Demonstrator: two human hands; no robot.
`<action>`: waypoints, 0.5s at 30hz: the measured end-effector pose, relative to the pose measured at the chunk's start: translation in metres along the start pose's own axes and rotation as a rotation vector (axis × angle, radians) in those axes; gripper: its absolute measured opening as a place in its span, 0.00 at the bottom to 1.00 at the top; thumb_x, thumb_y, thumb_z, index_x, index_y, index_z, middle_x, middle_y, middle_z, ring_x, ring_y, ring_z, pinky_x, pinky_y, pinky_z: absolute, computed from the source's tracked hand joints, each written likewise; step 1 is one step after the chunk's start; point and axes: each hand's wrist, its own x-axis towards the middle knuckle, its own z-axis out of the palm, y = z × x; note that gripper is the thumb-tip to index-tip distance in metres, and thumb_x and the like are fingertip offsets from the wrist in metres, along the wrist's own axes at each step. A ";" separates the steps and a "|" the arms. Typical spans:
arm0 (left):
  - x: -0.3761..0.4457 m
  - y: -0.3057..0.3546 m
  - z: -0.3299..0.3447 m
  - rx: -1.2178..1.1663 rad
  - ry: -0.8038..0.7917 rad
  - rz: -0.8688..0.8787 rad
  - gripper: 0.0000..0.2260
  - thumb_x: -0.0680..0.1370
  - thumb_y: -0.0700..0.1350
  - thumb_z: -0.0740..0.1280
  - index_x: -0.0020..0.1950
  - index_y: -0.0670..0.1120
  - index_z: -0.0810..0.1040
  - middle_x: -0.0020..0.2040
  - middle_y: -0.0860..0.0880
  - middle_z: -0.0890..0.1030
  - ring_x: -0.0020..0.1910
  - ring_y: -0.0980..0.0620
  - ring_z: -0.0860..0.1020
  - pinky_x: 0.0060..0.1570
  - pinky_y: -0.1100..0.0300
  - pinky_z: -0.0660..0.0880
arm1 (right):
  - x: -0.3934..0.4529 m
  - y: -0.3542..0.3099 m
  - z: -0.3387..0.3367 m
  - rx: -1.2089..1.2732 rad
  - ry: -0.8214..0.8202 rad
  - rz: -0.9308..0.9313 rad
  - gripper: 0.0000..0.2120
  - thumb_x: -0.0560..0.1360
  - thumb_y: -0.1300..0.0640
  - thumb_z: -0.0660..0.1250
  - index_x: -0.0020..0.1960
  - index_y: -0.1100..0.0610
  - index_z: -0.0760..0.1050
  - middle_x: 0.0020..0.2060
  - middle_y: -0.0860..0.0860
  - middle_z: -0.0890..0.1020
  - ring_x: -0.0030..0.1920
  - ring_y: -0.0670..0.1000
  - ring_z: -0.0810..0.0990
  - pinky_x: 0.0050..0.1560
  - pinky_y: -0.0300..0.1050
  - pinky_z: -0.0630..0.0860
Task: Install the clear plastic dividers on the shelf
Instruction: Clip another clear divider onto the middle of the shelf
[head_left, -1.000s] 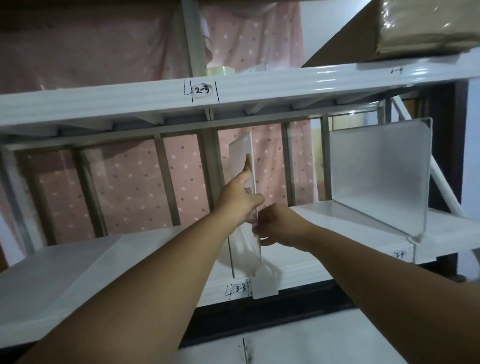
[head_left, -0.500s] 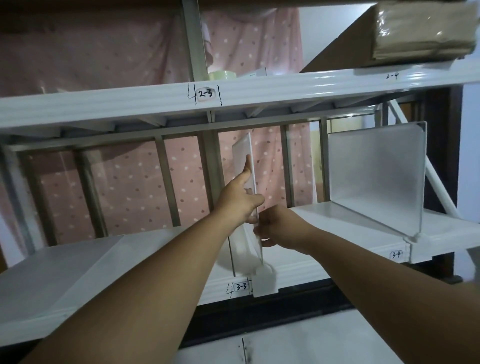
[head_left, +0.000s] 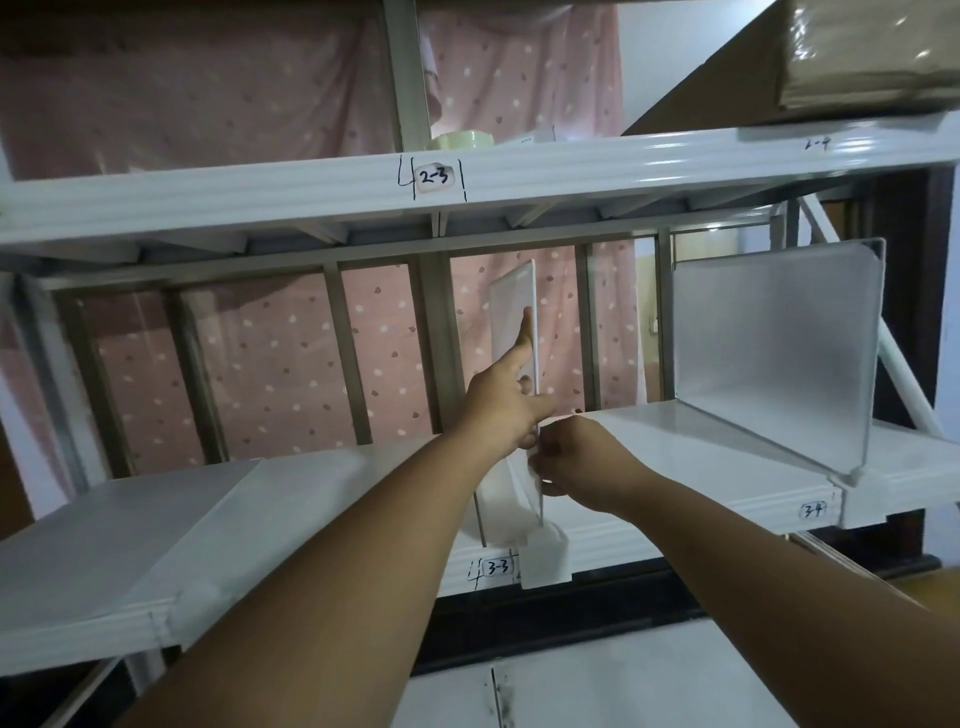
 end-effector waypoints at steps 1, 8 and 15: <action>0.001 0.000 0.002 0.004 -0.002 0.003 0.43 0.78 0.32 0.70 0.81 0.70 0.60 0.69 0.43 0.79 0.64 0.37 0.80 0.53 0.35 0.85 | 0.000 0.001 0.001 -0.007 0.013 -0.007 0.09 0.71 0.69 0.62 0.33 0.61 0.72 0.31 0.59 0.74 0.31 0.57 0.74 0.39 0.55 0.81; -0.003 -0.015 0.004 0.037 0.045 0.029 0.43 0.77 0.35 0.72 0.81 0.69 0.58 0.67 0.42 0.81 0.59 0.35 0.82 0.48 0.40 0.87 | -0.003 0.009 0.011 -0.135 0.050 -0.038 0.07 0.72 0.66 0.63 0.37 0.67 0.75 0.32 0.60 0.79 0.31 0.56 0.77 0.41 0.57 0.80; -0.002 -0.029 0.005 0.031 0.042 0.045 0.43 0.78 0.36 0.71 0.82 0.68 0.58 0.71 0.43 0.80 0.70 0.35 0.78 0.45 0.48 0.86 | -0.008 0.014 0.015 -0.166 0.057 -0.056 0.08 0.71 0.65 0.64 0.35 0.67 0.75 0.29 0.57 0.78 0.30 0.54 0.73 0.34 0.47 0.71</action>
